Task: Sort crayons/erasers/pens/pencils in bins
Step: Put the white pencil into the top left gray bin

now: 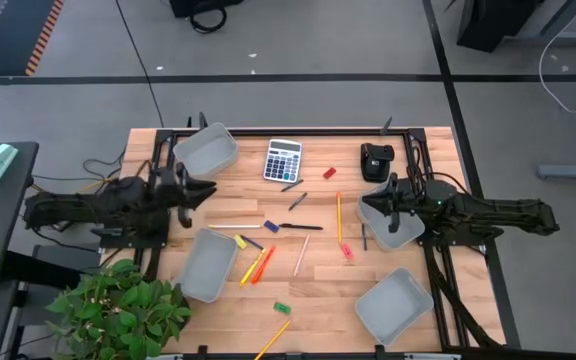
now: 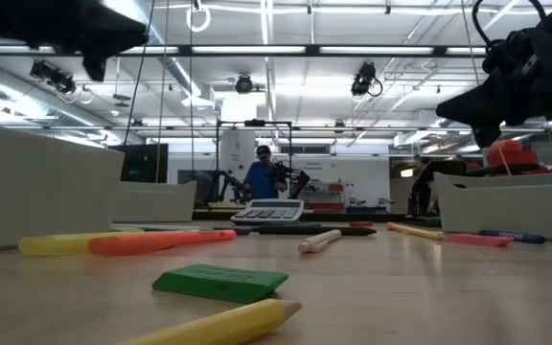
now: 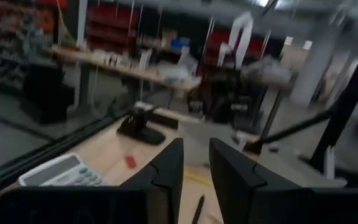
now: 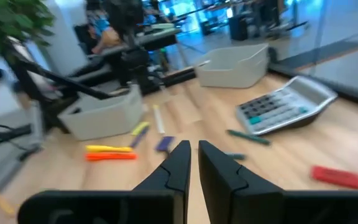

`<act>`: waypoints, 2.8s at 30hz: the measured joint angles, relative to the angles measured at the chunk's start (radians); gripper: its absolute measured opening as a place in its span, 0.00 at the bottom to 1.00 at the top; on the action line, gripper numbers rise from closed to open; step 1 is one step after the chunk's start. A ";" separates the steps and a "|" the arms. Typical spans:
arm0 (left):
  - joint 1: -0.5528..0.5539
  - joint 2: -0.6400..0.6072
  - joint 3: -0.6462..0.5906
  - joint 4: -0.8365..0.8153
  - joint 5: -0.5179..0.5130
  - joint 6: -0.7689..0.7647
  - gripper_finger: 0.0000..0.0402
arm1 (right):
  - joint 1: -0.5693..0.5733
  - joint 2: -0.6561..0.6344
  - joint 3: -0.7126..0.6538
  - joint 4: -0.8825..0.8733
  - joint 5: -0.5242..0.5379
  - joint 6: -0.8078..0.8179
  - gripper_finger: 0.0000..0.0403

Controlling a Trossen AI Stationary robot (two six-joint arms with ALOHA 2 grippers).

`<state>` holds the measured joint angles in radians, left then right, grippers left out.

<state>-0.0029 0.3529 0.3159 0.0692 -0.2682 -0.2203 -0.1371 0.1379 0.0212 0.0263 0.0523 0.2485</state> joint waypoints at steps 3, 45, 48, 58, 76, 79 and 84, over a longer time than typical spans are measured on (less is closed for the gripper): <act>0.004 0.195 0.132 -0.091 -0.001 0.033 0.22 | 0.000 0.000 0.000 -0.001 0.026 -0.063 0.10; 0.070 1.642 1.046 -1.029 0.304 0.285 0.20 | 0.000 0.085 0.001 -0.046 0.018 -0.038 0.10; 0.070 1.651 1.045 -1.052 0.301 0.285 0.20 | 0.000 0.090 0.001 -0.046 0.018 -0.038 0.10; 0.070 1.650 0.981 -0.987 0.297 0.275 0.17 | 0.000 0.093 0.001 -0.046 0.021 -0.036 0.10; 0.058 1.652 0.955 -0.913 0.221 0.228 0.08 | 0.000 0.093 0.001 -0.046 0.022 -0.038 0.10; 0.058 1.652 0.955 -0.913 0.213 0.229 0.08 | 0.000 0.093 0.001 -0.046 0.022 -0.035 0.10; 0.058 1.653 0.955 -0.922 0.201 0.210 0.06 | 0.000 0.093 0.000 -0.046 0.022 -0.035 0.10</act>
<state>0.0551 2.0056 1.2709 -0.8524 -0.0676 -0.0103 -0.1371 0.2306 0.0216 -0.0196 0.0742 0.2131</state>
